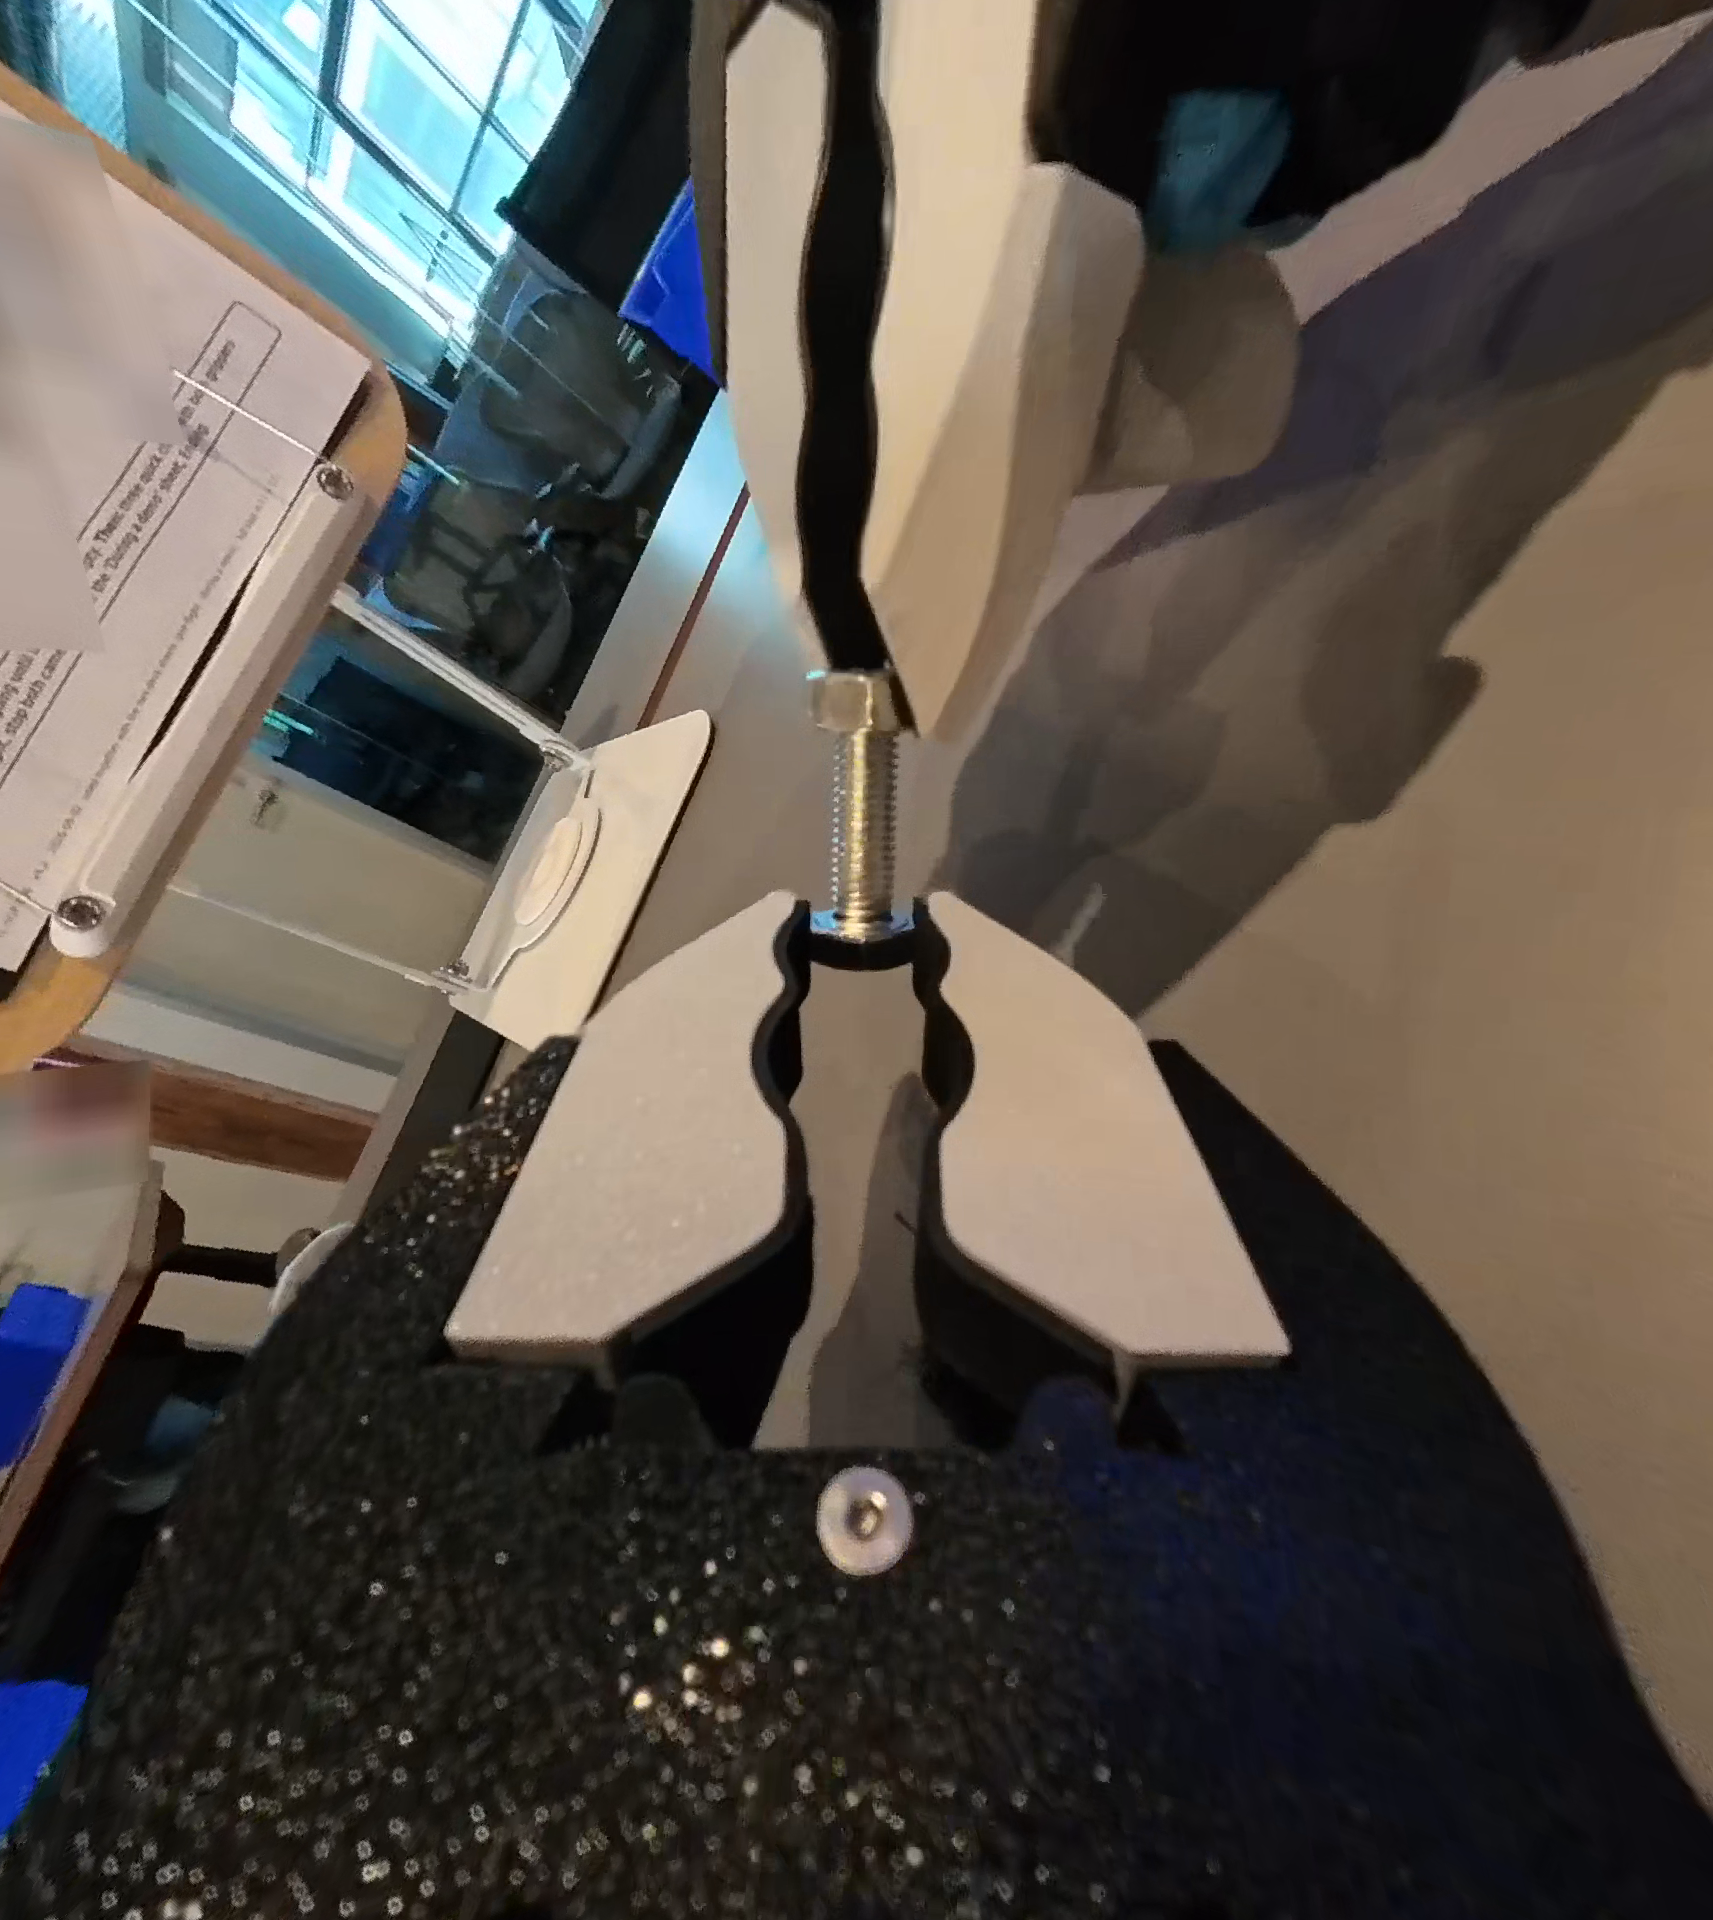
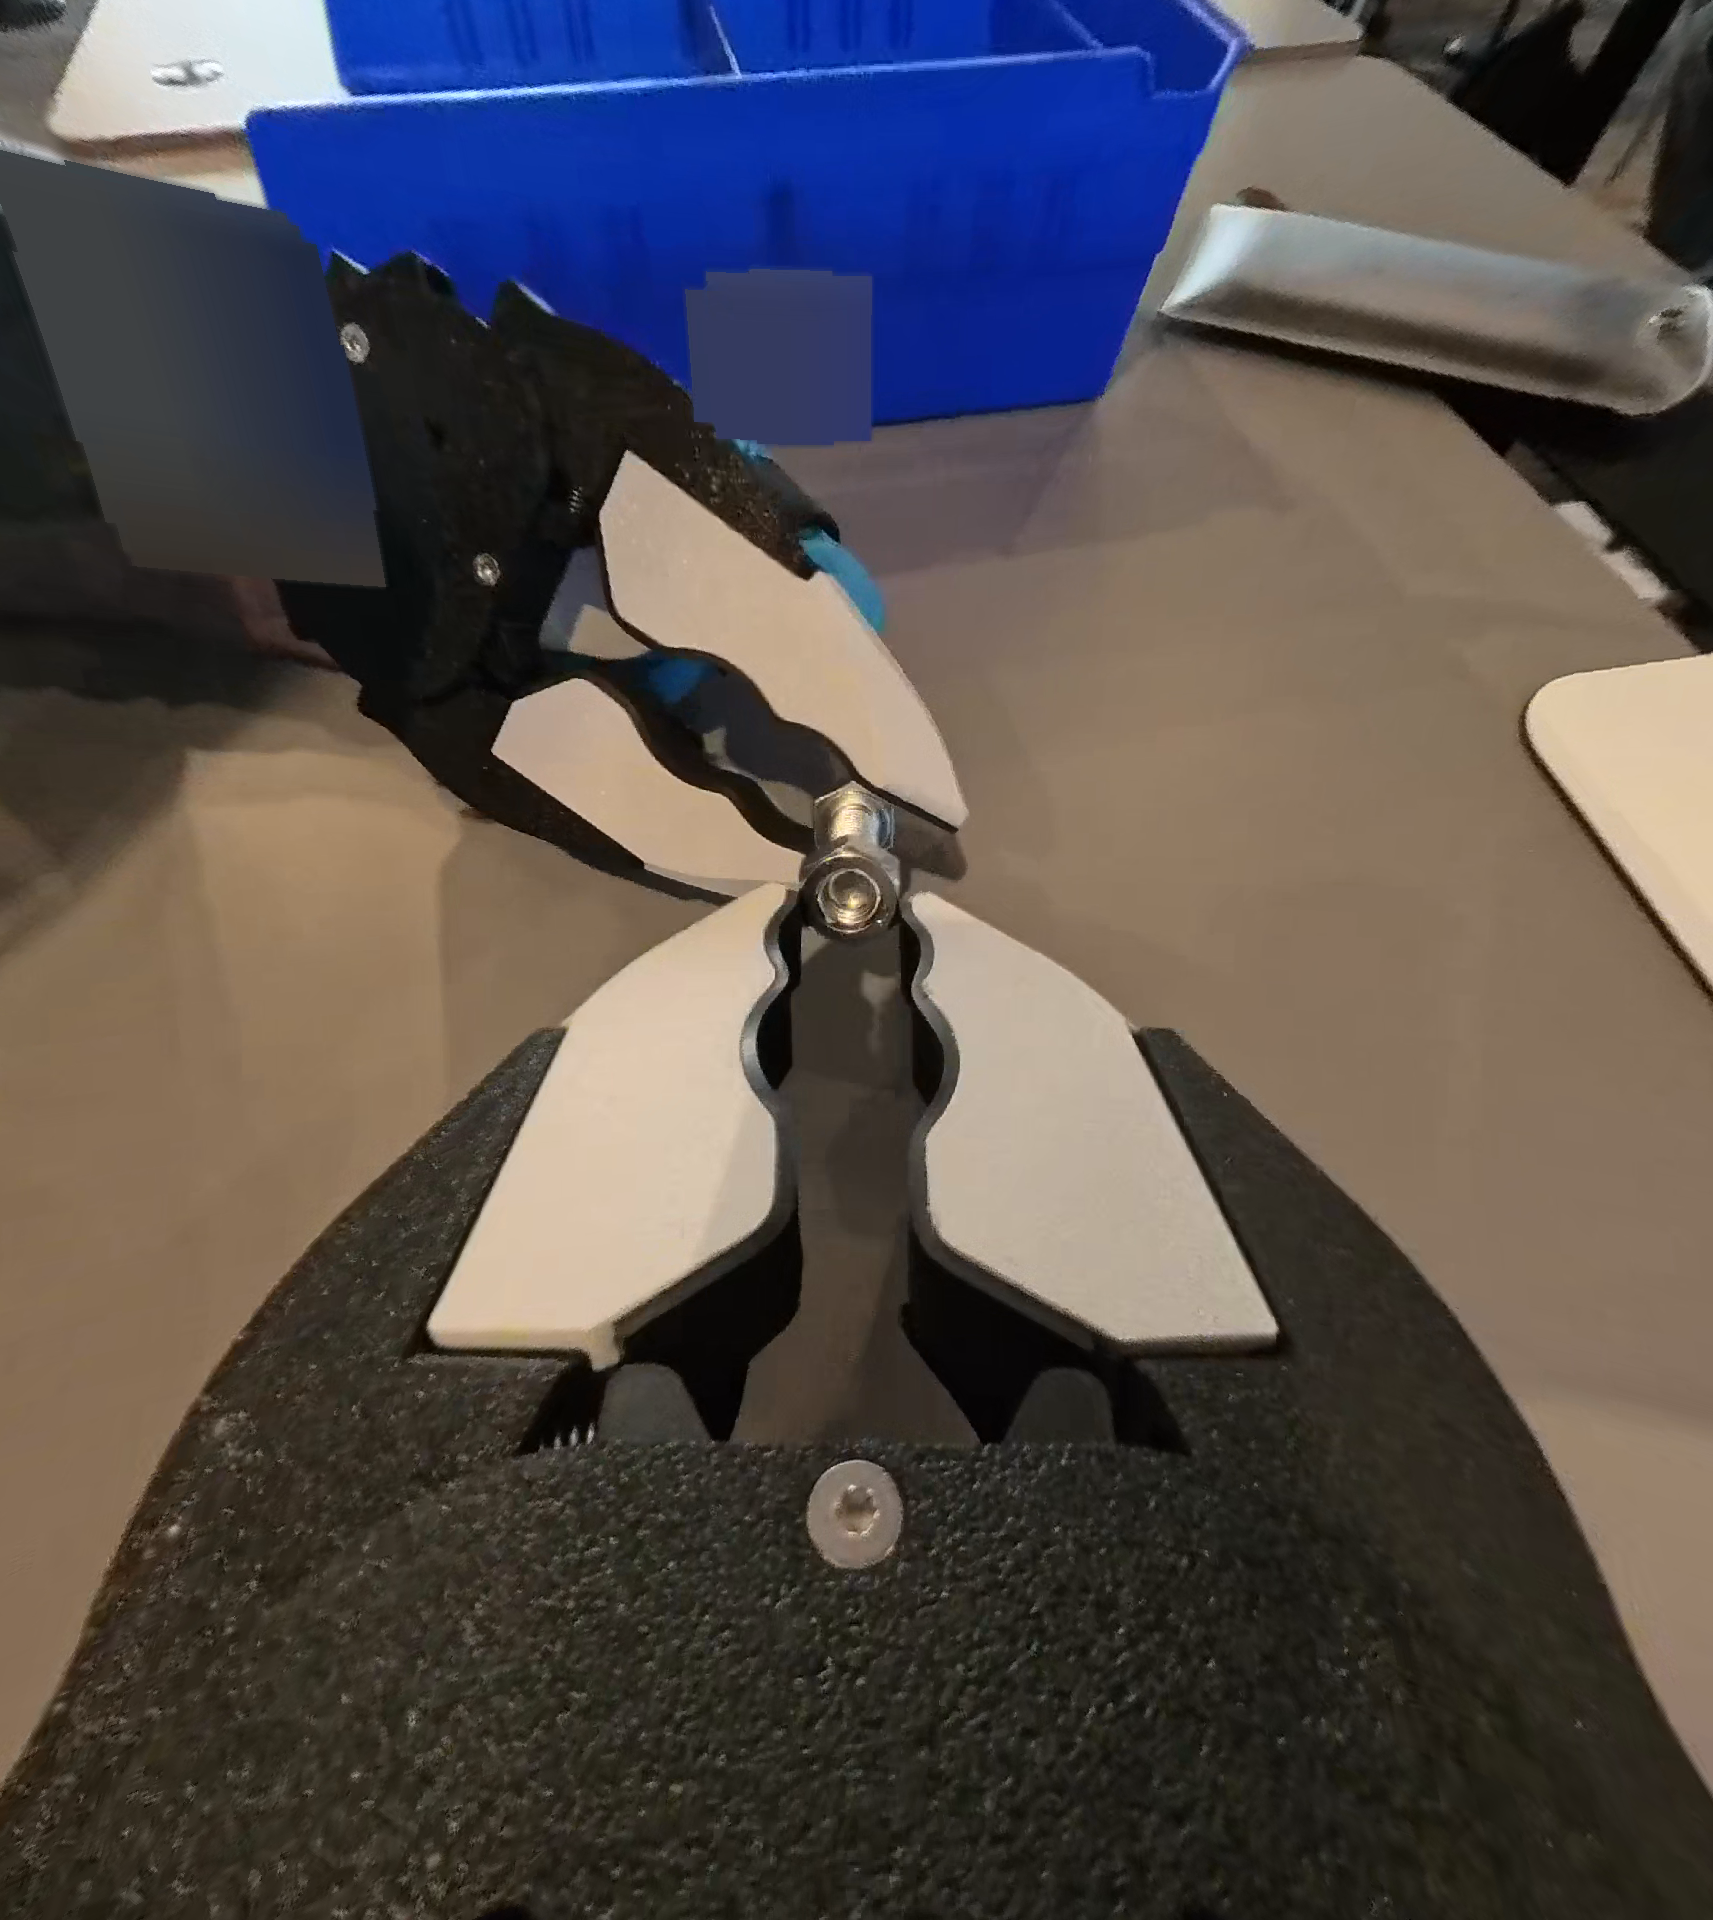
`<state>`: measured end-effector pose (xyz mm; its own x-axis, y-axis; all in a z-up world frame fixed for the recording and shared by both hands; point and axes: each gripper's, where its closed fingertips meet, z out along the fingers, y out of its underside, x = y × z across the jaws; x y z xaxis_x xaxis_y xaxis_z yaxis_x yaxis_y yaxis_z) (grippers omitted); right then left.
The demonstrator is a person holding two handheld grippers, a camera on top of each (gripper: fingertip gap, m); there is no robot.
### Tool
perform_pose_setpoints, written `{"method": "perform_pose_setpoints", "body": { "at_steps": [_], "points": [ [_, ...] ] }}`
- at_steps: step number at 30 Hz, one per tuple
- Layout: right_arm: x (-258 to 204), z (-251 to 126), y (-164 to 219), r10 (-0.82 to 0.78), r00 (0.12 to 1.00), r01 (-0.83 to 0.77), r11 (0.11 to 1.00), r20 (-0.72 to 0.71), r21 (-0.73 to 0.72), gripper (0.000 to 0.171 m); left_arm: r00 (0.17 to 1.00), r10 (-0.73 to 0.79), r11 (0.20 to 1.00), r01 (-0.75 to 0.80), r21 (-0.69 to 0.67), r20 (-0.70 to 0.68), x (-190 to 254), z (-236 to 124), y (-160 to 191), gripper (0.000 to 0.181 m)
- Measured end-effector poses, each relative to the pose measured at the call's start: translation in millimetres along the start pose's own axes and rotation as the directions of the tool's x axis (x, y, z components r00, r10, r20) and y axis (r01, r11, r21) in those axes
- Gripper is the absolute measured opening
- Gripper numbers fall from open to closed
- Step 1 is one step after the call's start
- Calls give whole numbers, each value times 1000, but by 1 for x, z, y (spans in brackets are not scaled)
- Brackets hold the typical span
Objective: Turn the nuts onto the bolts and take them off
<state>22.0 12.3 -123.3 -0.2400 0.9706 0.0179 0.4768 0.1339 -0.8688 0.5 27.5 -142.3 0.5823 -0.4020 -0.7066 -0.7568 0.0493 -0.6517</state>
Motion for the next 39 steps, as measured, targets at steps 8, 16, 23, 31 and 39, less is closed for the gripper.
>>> {"method": "perform_pose_setpoints", "body": {
  "at_steps": [8, 16, 23, 31, 39],
  "points": [
    [-1, 0, -1, 56, 997, -58, 997, 54, 41, 17, 1000, -9, 1000, 10, 12, -5, 1, -1, -1, 18],
    [0, -1, -7, 79, 996, -82, 995, 46, 65, 17, 995, -91, 996, 92, 19, -26, 1, -1, -3, 18],
    [0, -1, -10, 100, 993, -105, 991, 55, 89, 18, 973, -218, 974, 221, 41, -79, 2, -1, -9, 18],
    [0, -1, -17, 98, 993, -105, 986, 58, 129, 18, 926, -357, 927, 367, 72, -121, -5, -4, -12, 18],
    [10, -9, -14, 97, 995, -96, 988, 3, 124, 18, 935, -350, 934, 353, 59, -53, -12, -3, -6, 18]
  ]
}}
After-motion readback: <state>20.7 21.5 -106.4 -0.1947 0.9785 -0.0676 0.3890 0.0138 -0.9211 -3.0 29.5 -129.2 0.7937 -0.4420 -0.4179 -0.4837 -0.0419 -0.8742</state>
